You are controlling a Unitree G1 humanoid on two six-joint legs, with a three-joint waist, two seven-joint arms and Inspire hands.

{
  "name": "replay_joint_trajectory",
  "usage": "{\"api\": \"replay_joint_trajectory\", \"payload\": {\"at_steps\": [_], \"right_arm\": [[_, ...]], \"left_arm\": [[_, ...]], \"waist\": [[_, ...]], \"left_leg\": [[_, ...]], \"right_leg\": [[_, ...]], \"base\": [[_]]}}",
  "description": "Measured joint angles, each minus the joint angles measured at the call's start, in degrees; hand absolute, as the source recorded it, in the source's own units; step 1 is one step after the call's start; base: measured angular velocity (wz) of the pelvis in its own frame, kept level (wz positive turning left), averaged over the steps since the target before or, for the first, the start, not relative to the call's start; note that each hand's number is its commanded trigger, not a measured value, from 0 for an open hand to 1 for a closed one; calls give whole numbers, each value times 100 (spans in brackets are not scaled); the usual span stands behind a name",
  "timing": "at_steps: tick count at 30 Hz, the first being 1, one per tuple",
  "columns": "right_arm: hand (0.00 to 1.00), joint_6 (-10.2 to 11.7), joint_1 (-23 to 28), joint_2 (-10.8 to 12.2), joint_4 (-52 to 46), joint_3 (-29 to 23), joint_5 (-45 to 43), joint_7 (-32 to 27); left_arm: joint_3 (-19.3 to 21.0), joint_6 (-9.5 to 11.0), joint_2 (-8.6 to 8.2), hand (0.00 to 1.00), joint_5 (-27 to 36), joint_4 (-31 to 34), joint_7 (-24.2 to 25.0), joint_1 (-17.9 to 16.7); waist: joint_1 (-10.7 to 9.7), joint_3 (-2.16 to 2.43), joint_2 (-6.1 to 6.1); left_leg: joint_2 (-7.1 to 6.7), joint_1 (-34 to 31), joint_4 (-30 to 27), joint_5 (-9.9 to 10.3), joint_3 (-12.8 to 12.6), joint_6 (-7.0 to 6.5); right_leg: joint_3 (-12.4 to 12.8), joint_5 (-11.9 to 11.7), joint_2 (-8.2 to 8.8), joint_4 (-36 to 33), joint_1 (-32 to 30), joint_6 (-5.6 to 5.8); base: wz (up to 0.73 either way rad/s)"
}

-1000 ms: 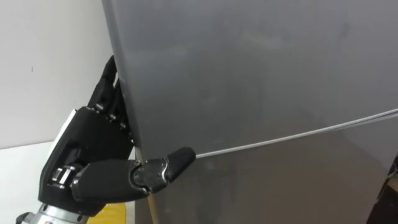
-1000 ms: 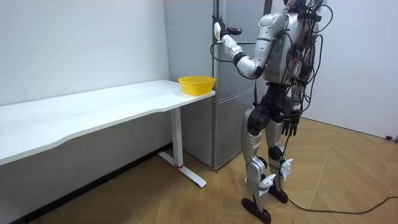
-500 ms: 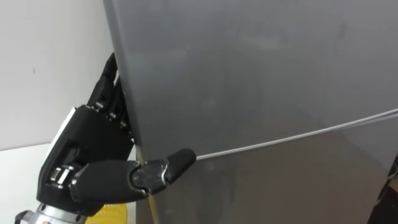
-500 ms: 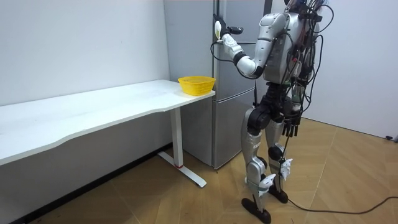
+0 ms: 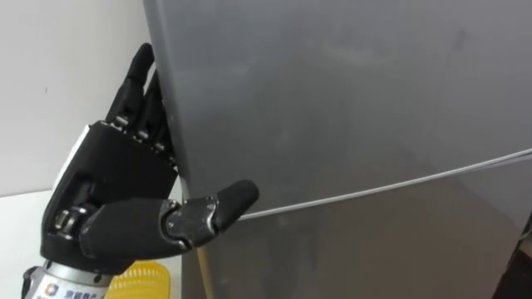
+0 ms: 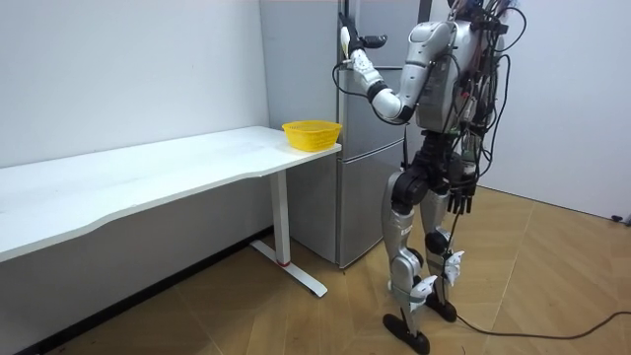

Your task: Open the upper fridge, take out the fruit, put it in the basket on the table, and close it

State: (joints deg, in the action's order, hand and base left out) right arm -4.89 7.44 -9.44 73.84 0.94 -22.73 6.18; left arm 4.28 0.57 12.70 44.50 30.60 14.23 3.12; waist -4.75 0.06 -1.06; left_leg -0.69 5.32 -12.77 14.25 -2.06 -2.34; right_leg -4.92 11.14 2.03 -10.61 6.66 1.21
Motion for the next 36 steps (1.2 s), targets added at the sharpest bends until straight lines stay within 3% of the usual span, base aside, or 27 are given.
{"api": "replay_joint_trajectory", "payload": {"at_steps": [7,11,16,23,30,36], "right_arm": [[0,2,-66,-60,20,-2,-10,-44],[0,-12,-76,-75,23,-2,-11,-3],[0,-19,-63,-121,46,8,-5,31],[0,-20,-57,-165,52,8,-5,34],[0,-19,-60,-163,-9,8,-3,164],[0,-26,-62,-163,-26,12,0,217]], "left_arm": [[-30,236,-2,0,672,238,123,31],[-30,373,-5,0,788,247,315,31],[-30,542,-10,0,1016,253,634,31],[-230,599,-10,0,1363,277,1050,33],[-439,594,-6,0,1615,291,1576,33],[-463,589,-6,0,1638,291,1891,34]], "waist": [[-8,2,9],[-2,-20,-59],[9,-3,-111],[8,-1,-87],[12,4,14],[19,-3,-12]], "left_leg": [[1,20,-26,1,-68,-1],[7,17,-34,5,-73,-7],[9,26,12,7,-121,-10],[10,24,6,6,-186,-10],[11,25,-33,7,-188,-10],[32,27,-35,14,-213,-19]], "right_leg": [[37,-2,12,2,-5,0],[67,-2,15,-5,-3,0],[162,-14,-5,-18,2,-20],[200,-27,-14,-33,-21,-39],[201,-28,-14,-27,-22,-39],[235,-31,-14,-27,-32,-36]], "base": [[-4],[0],[-5],[-4],[0],[-1]]}}
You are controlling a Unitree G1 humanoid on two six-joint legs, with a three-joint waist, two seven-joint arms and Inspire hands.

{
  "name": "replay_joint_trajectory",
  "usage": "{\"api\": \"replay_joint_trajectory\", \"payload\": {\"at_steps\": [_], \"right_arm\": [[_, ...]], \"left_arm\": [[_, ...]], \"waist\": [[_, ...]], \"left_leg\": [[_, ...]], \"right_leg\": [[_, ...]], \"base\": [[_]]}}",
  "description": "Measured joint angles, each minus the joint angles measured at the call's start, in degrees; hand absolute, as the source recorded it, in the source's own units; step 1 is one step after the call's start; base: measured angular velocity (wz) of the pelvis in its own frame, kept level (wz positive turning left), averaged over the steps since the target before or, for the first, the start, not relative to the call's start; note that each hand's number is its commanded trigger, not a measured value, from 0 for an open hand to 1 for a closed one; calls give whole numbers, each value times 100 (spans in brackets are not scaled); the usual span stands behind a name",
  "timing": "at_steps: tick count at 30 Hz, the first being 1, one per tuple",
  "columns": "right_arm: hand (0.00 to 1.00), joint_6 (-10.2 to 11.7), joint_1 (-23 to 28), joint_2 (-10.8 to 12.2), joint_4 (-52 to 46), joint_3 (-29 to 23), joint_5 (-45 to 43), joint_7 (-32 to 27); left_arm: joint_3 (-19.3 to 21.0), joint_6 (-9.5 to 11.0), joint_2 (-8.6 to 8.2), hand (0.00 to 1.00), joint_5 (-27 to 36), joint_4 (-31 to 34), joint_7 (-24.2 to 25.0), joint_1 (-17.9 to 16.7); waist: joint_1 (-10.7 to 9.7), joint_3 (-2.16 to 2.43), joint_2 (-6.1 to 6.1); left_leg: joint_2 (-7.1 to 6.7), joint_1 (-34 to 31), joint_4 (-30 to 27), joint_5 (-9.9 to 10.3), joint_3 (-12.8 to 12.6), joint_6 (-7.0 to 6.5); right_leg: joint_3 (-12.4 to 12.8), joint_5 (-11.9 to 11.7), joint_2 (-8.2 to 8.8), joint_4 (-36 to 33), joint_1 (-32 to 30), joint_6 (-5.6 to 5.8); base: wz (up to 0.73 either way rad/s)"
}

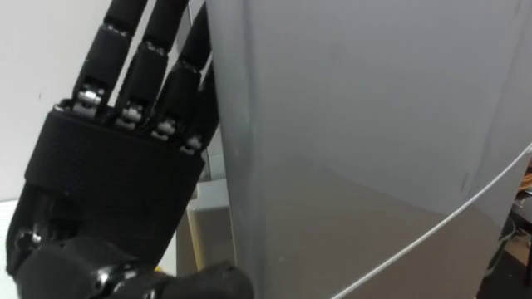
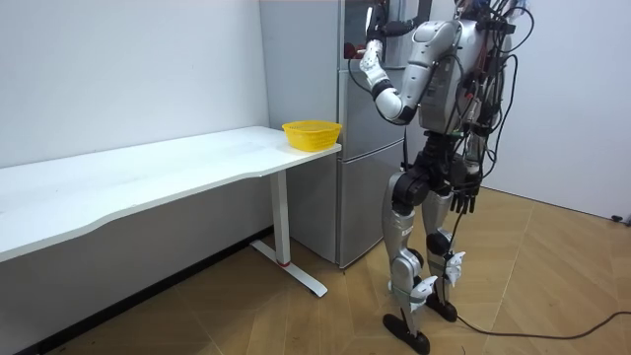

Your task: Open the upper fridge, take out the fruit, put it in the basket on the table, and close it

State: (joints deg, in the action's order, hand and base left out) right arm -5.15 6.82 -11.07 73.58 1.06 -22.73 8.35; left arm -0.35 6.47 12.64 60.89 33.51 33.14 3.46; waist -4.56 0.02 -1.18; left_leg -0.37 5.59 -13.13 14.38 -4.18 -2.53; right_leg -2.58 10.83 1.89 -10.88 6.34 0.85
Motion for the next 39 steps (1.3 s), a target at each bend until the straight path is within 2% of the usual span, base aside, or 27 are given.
{"api": "replay_joint_trajectory", "payload": {"at_steps": [9,20,28,35,39], "right_arm": [[0,3,4,-1,1,1,154,-17],[0,6,-4,0,0,-1,264,-117],[0,9,-4,-2,-7,-5,276,-141],[0,11,-16,-8,-17,-9,325,-197],[0,20,2,-10,-7,-18,436,-235]], "left_arm": [[-217,-97,5,0,123,-1,230,150],[-447,-154,12,0,234,2,406,218],[-691,-296,39,0,252,2,535,504],[-785,-566,276,0,230,0,605,534],[-787,-622,306,0,199,-11,642,534]], "waist": [[-25,-1,-83],[-83,-24,-43],[-179,-6,-51],[-310,9,-80],[-352,-2,-108]], "left_leg": [[8,0,23,2,-42,-4],[14,-5,48,3,-58,-4],[35,3,41,3,-152,-3],[58,8,42,4,-203,-1],[58,41,44,4,-265,-1]], "right_leg": [[26,-19,-2,0,-25,5],[61,-19,-8,-4,-44,5],[95,-21,-21,-8,-79,3],[126,-22,-39,-69,-128,-1],[192,-22,-42,-86,-127,-1]], "base": [[-2],[0],[-5],[-3],[-8]]}}
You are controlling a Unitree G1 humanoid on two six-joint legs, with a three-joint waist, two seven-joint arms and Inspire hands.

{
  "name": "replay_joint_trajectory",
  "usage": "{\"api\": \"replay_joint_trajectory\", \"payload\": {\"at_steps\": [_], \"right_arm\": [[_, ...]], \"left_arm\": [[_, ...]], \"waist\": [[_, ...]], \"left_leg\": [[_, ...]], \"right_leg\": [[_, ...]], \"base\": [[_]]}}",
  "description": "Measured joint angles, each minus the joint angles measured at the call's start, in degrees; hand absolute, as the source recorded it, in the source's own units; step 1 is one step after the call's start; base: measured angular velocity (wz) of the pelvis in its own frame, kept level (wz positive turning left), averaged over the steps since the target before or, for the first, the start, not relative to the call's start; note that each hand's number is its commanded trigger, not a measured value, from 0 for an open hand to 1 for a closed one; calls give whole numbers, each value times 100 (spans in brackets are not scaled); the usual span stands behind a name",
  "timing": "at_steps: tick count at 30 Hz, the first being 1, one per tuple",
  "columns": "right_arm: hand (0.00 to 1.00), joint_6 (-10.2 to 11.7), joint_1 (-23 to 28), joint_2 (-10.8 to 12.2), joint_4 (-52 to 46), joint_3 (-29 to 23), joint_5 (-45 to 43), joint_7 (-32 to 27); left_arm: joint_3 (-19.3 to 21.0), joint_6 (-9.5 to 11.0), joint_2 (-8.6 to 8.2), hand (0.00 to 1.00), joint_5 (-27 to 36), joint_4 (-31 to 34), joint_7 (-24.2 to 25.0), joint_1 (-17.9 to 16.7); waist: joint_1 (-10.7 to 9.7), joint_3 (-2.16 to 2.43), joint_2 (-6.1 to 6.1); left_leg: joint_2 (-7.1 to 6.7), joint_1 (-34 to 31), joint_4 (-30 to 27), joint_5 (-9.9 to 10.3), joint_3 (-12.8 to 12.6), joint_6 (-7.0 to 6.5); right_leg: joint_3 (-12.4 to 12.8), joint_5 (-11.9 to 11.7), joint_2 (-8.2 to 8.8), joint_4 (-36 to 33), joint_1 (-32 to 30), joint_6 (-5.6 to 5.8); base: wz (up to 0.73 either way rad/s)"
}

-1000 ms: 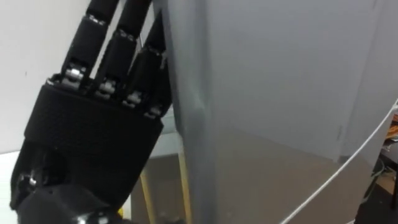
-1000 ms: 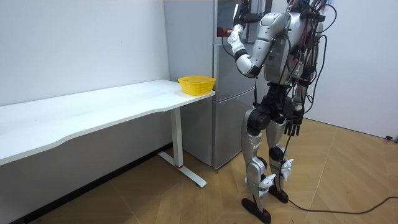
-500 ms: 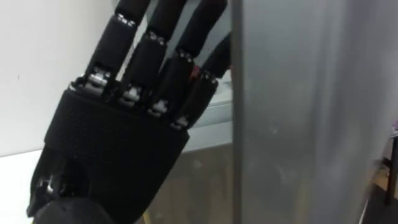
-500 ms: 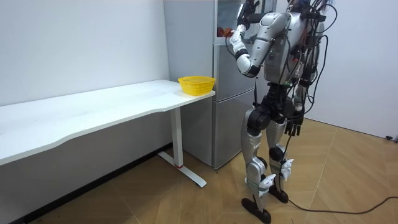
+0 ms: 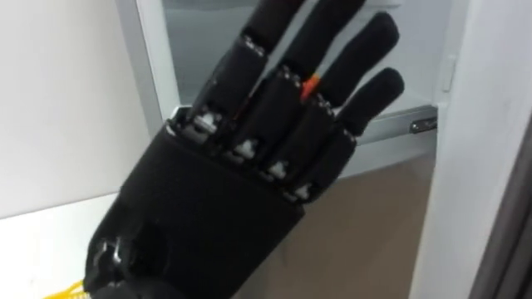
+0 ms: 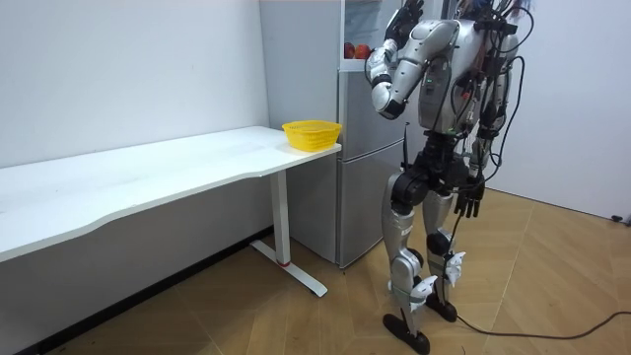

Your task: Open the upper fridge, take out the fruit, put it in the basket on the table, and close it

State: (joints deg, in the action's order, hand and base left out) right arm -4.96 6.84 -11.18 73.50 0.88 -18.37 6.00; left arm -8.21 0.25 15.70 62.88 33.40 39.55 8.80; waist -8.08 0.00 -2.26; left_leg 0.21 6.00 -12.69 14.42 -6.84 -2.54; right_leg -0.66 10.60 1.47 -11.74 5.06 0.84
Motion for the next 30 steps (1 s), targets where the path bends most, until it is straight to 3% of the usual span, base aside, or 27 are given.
{"api": "replay_joint_trajectory", "payload": {"at_steps": [13,22,30], "right_arm": [[0,21,-22,-4,-44,3,64,-51],[0,28,-47,-10,-44,8,61,-122],[0,37,-129,-11,-23,7,110,-213]], "left_arm": [[-49,-3,23,0,7,0,152,0],[-448,-3,-1,0,-4,0,176,19],[-794,-4,14,0,-81,-92,35,265]], "waist": [[-110,-5,-18],[-281,-3,-37],[-432,-14,-50]], "left_leg": [[18,58,88,1,-185,0],[4,54,138,1,-261,2],[8,55,153,1,-270,2]], "right_leg": [[187,0,-35,-1,-59,0],[230,0,-55,1,-120,-1],[269,0,-59,13,-121,-1]], "base": [[-8],[-3],[0]]}}
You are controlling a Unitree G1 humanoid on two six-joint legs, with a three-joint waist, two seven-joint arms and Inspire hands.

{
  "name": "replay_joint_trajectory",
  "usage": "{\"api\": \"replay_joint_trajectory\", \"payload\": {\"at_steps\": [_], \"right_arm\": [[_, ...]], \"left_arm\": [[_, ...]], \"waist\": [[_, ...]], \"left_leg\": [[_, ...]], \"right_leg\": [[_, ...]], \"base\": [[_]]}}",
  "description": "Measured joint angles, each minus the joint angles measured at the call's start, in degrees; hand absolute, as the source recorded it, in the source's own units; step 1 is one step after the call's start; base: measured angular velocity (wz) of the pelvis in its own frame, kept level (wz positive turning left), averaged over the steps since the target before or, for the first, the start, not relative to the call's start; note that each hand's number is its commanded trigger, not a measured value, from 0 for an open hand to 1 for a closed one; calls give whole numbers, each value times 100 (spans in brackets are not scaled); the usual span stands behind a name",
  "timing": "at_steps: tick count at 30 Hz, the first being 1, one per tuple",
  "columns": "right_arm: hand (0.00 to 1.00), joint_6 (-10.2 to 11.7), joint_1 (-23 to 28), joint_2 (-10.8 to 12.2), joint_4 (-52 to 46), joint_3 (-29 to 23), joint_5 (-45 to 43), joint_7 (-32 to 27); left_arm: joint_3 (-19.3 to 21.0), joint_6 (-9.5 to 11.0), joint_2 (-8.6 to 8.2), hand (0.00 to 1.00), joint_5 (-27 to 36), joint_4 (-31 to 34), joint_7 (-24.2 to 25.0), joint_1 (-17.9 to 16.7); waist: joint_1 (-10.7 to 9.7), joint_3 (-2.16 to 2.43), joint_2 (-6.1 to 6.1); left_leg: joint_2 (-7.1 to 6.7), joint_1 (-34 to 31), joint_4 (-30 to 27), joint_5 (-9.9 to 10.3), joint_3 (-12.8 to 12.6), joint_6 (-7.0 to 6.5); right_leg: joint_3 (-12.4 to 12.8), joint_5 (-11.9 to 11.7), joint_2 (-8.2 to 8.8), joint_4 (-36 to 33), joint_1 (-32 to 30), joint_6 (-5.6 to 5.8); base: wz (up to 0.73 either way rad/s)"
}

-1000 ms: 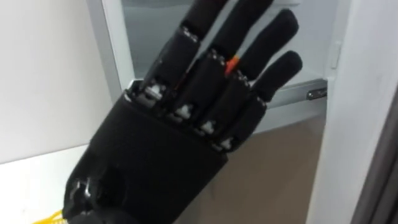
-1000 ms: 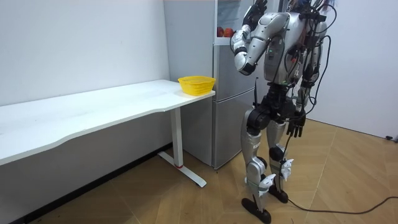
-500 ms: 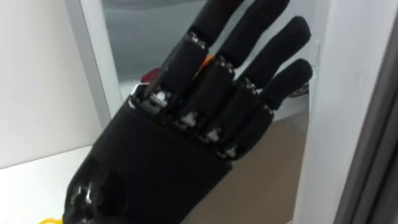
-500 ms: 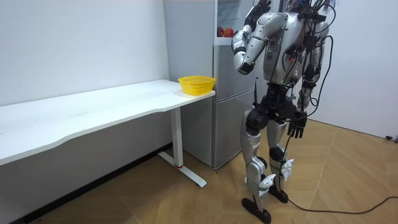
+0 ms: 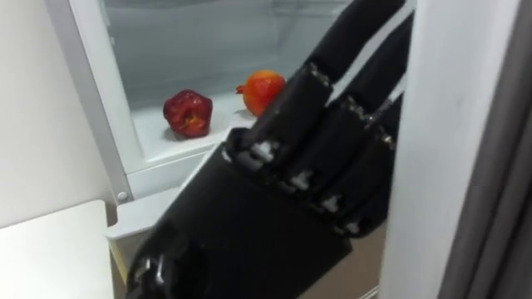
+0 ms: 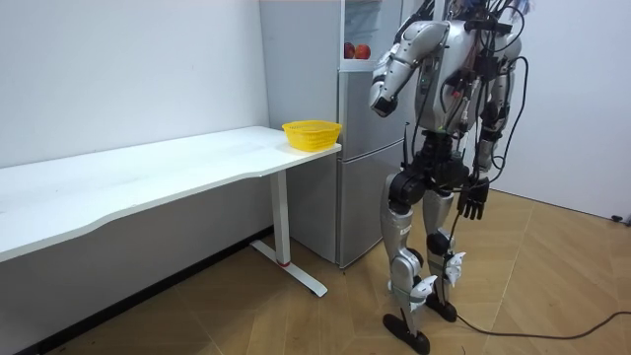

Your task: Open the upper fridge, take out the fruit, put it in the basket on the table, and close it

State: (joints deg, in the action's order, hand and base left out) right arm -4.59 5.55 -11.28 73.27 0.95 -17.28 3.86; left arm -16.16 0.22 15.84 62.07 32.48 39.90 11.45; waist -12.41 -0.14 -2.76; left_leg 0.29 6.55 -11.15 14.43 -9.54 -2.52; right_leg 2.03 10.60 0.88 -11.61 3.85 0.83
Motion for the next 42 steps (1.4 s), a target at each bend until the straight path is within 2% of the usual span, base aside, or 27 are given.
{"api": "replay_joint_trajectory", "payload": {"at_steps": [5,12,18,28,32,38,42], "right_arm": [[0,3,2,-13,4,3,55,-10],[0,34,-5,-14,1,10,122,-29],[0,142,-8,-16,12,121,128,-75],[0,144,-49,-14,15,290,144,-63],[0,142,-110,-14,14,290,144,-64],[0,140,-127,-13,18,290,144,-65],[0,140,-148,-13,18,288,123,-66]], "left_arm": [[-199,1,-2,0,-22,2,-51,82],[-252,-2,-8,0,-159,-12,-49,92],[-427,-2,-100,0,-165,-172,-50,264],[-652,-20,-192,0,-161,-181,-72,430],[-660,-66,-223,0,-161,-180,-75,511],[-662,-69,-413,0,-161,-180,-71,531],[-666,-68,-419,0,-163,-180,-70,533]], "waist": [[-7,-22,-46],[-28,-25,-42],[-27,-41,-16],[-69,-35,35],[-162,-40,88],[-175,-41,100],[-193,-35,109]], "left_leg": [[-1,10,33,0,-13,0],[2,10,38,-1,-25,0],[12,8,31,-1,-28,0],[10,4,28,-2,-109,1],[10,5,28,-3,-119,1],[9,9,27,-3,-122,1],[8,16,25,-3,-122,1]], "right_leg": [[28,0,-8,1,-15,0],[32,0,-3,9,-21,0],[33,1,2,5,-23,2],[98,3,-2,-3,-88,3],[108,3,-7,5,-94,3],[110,3,-8,9,-102,2],[108,3,-9,9,-104,2]], "base": [[-1],[0],[0],[-3],[0],[0],[0]]}}
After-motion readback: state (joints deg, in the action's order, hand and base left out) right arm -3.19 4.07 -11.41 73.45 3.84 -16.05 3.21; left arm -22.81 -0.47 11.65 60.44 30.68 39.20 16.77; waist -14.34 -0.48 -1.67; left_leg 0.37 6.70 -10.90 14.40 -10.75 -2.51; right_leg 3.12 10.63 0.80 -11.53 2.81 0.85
